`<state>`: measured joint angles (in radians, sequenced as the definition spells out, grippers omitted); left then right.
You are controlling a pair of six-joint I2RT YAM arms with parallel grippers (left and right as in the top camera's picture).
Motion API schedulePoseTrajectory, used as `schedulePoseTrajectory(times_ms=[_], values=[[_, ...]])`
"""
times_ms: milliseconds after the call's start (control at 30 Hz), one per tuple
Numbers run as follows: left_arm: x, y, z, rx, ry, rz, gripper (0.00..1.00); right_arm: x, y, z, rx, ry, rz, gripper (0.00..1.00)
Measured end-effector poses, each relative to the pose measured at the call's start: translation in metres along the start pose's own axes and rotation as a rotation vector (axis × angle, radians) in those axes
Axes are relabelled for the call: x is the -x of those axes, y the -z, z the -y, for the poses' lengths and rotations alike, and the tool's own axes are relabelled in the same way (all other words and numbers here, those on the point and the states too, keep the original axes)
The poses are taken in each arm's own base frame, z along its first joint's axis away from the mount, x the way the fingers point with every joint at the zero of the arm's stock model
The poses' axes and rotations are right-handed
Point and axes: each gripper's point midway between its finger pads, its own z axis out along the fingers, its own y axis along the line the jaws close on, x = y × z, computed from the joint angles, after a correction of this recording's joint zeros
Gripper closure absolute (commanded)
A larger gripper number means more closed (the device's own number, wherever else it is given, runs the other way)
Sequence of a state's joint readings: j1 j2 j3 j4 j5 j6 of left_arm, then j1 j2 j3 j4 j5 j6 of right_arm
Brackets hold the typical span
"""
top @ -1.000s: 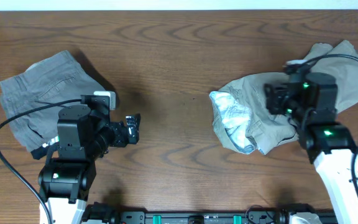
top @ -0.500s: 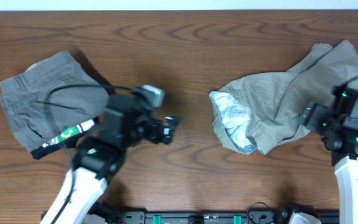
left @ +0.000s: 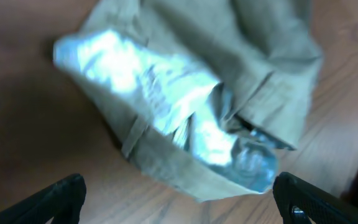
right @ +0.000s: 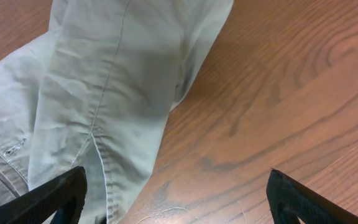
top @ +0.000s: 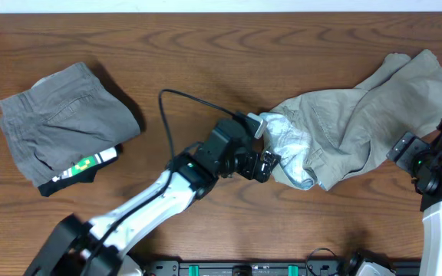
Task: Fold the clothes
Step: 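Grasp the trousers' waistband with the left gripper near center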
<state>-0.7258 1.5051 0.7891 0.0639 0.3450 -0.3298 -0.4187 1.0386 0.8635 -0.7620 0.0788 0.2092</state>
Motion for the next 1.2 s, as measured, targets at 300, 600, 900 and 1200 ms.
schedulePoseTrajectory(times_ms=[300,600,900,1200], values=[[-0.016,-0.026,-0.016,0.025,0.116,-0.047,0.06,-0.001,0.0,-0.002,0.009,0.0,-0.003,0.09],[-0.034,-0.057,-0.031,0.051,0.269,-0.076,0.17,-0.002,0.0,-0.006,0.033,0.0,-0.011,0.09],[-0.024,-0.065,-0.021,0.004,0.278,-0.03,0.17,-0.002,0.0,-0.007,0.04,0.0,-0.012,0.1],[0.0,-0.064,-0.001,-0.084,0.262,0.025,0.25,-0.002,0.0,-0.007,0.041,0.0,-0.011,0.09]])
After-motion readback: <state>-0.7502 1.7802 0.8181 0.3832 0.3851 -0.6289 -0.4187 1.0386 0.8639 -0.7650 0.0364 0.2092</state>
